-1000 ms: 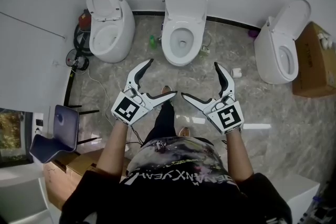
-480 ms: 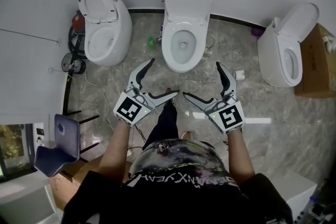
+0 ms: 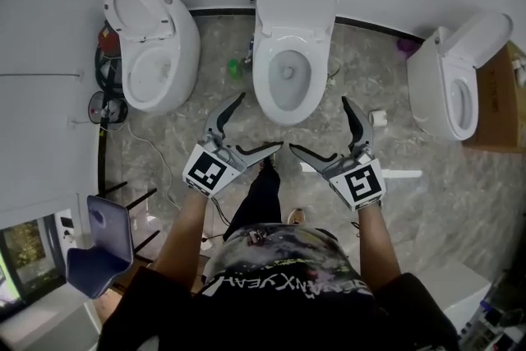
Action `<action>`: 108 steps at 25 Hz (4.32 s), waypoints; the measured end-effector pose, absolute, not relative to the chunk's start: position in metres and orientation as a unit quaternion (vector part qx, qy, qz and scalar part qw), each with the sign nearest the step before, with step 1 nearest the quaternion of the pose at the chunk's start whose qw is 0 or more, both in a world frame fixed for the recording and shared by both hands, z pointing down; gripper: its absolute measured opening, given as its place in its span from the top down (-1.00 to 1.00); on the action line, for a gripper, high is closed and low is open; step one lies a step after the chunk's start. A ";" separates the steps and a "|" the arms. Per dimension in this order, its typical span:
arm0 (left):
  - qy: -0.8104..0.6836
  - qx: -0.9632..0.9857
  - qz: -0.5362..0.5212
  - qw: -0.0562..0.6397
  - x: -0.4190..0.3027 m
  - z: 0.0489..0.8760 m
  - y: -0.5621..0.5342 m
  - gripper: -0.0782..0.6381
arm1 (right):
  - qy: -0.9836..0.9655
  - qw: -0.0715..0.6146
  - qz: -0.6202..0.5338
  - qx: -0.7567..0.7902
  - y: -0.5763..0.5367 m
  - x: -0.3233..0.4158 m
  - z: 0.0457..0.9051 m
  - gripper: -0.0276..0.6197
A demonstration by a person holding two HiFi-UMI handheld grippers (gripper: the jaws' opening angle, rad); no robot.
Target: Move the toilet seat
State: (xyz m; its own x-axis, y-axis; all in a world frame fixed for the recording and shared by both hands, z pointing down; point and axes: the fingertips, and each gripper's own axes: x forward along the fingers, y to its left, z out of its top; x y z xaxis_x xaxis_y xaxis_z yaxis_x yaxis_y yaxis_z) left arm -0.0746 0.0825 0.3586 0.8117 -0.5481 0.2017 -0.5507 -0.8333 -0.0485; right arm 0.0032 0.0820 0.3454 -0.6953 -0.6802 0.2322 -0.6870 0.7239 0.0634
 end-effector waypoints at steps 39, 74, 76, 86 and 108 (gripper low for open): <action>-0.343 0.918 0.082 0.184 -0.050 0.551 -0.067 -0.64 | -0.883 0.134 0.169 0.417 -0.077 0.043 0.537 -0.89; -0.474 0.728 -0.025 0.494 -0.099 0.879 -0.026 -0.63 | -0.719 0.088 0.479 0.496 -0.022 0.074 0.885 -0.89; -0.474 0.718 -0.033 0.508 -0.099 0.890 -0.026 -0.63 | -0.707 0.076 0.497 0.498 -0.023 0.074 0.895 -0.88; -0.463 0.699 -0.051 0.543 -0.084 0.909 -0.030 -0.63 | -0.671 0.056 0.544 0.501 -0.022 0.070 0.923 -0.88; -0.533 0.589 -0.033 0.606 -0.107 0.941 -0.028 0.28 | -0.554 -0.002 0.634 0.539 -0.021 0.109 0.948 0.39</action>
State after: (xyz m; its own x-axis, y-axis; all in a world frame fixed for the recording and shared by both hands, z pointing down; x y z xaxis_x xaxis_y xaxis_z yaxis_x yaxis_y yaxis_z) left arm -0.1073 -0.0278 0.9411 0.4295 -0.6685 0.6072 -0.5884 0.3030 0.7496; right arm 0.1090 -0.0212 0.9476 -0.4191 -0.6000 0.6814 -0.5947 -0.3857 -0.7054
